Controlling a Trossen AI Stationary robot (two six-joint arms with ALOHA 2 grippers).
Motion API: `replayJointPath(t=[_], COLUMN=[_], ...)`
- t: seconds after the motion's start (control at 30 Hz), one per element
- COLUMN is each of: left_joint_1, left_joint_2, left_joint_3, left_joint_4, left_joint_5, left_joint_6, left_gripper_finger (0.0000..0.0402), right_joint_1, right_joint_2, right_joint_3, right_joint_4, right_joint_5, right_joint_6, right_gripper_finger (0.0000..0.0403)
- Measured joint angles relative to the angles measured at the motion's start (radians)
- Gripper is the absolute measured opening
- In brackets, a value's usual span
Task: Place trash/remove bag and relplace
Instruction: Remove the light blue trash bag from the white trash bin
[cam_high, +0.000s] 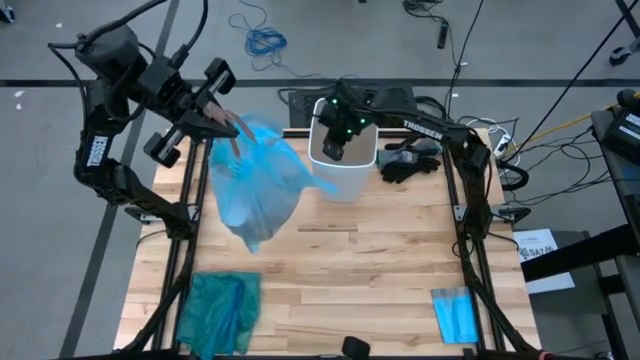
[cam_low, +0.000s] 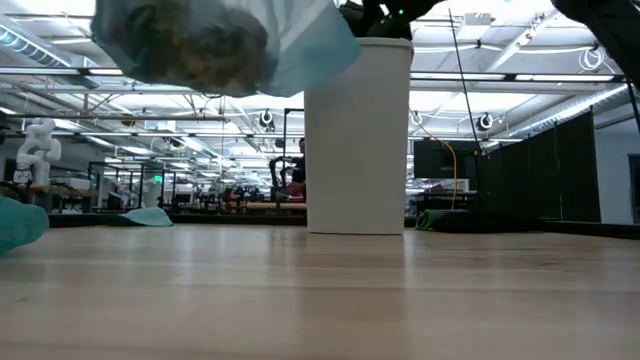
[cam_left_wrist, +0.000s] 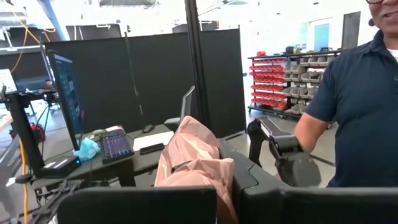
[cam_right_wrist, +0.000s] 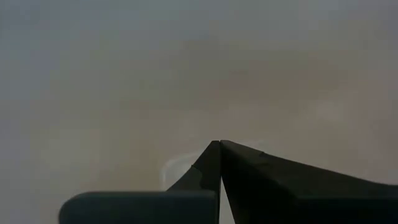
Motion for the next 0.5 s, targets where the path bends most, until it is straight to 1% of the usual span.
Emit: replayJointPath(t=[0.1,0.23,0.33,0.4,0.5], left_joint_1=[0.000,0.000,0.000,0.000,0.000], left_joint_2=[0.000,0.000,0.000,0.000,0.000], left_joint_3=[0.000,0.000,0.000,0.000,0.000], left_joint_4=[0.000,0.001,0.002,0.002,0.002], left_joint_5=[0.000,0.000,0.000,0.000,0.000], left_joint_6=[0.000,0.000,0.000,0.000,0.000], left_gripper_finger=[0.0000,0.0000,0.0000,0.0000,0.0000], right_joint_1=[-0.004,-0.004,-0.011,-0.016,-0.019], right_joint_2=[0.010,0.061,0.067,0.083,0.084], right_joint_3=[0.010,0.002,0.008,0.007,0.005], right_joint_4=[-0.069,-0.190,-0.282,-0.361,-0.424], right_joint_5=[-0.003,0.064,0.075,0.105,0.133], right_joint_6=[-0.028,-0.073,-0.114,-0.134,-0.144], right_gripper_finger=[0.0000,0.0000,0.0000,0.0000,0.0000])
